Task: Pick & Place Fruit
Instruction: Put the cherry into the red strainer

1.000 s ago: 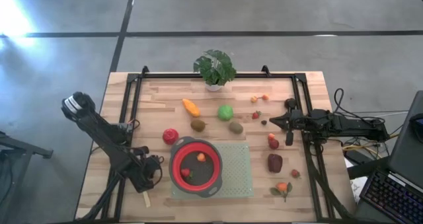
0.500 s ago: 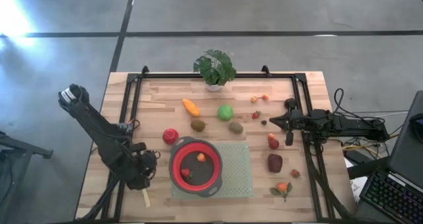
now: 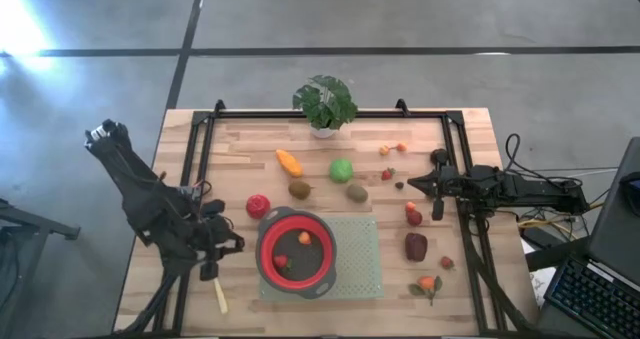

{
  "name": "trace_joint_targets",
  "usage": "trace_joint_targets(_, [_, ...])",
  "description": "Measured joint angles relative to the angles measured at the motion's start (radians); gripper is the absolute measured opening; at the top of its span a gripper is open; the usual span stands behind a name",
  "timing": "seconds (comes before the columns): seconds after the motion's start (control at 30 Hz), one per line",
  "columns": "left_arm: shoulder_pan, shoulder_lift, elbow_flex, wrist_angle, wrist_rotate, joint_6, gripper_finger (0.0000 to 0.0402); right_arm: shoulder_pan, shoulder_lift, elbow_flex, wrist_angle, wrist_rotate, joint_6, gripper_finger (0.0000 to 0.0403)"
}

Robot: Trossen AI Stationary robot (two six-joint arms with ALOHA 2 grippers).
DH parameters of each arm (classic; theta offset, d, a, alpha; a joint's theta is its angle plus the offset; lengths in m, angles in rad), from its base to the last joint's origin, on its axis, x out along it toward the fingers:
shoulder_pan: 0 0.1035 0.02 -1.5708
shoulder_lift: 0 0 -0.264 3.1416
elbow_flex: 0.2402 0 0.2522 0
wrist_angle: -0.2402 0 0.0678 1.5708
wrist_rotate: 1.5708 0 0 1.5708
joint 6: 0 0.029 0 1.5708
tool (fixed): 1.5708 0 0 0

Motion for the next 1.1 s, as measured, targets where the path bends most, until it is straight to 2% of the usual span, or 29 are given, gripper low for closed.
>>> trace_joint_targets(0.23, [0.0, -0.001, 0.037, 0.007, -0.077, 0.104, 0.012, 0.0, 0.0, 0.0, 0.0, 0.0, 0.0, 0.0008])
trace_joint_targets(0.53, [0.018, -0.001, 0.038, 0.13, -0.118, 0.245, 0.0121, 0.0, 0.0, 0.0, 0.0, 0.0, 0.0, 0.0008])
trace_joint_targets(0.9, [0.078, 0.0, 0.038, 0.353, -0.115, 0.521, 0.012, 0.0, 0.0, 0.0, 0.0, 0.0, 0.0, 0.0008])
trace_joint_targets(1.1, [0.131, 0.02, 0.038, 0.458, -0.05, 0.654, 0.0121, 0.0, 0.0, 0.0, 0.0, 0.0, 0.0, 0.0008])
